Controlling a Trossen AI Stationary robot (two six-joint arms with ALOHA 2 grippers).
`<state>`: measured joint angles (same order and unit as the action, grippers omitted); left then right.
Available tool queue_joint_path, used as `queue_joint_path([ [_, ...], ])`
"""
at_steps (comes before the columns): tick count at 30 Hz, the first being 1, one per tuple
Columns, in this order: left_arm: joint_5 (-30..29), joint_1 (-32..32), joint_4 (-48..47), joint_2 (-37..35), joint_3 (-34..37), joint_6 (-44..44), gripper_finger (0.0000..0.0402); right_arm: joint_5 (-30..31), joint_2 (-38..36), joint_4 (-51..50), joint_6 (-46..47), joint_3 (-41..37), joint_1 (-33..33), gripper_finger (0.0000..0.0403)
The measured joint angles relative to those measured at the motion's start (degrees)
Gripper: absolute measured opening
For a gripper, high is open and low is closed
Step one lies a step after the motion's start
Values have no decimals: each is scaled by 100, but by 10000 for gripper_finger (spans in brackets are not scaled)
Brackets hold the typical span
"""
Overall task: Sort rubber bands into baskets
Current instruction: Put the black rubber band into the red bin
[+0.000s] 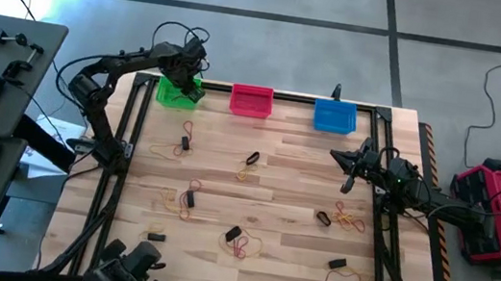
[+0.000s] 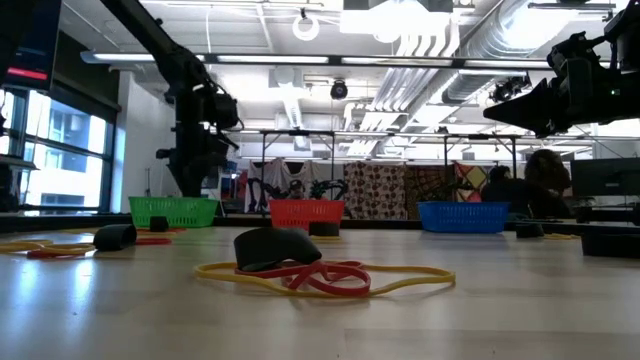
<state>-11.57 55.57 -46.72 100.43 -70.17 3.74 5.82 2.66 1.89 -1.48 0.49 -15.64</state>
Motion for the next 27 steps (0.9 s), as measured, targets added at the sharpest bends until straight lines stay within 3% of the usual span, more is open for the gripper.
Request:
queue_joint_path([
  [5,-253,-252,369,-518,135,-93,76,0,1,1,1,0,-1,0],
  [14,-271,-970,2146,-2146,1677,-445,29,2,2,2,0,2,-1,0],
  [27,-250,-3161,5088,-4353,4011,-708,20,0,1,2,1,1,-1,0],
])
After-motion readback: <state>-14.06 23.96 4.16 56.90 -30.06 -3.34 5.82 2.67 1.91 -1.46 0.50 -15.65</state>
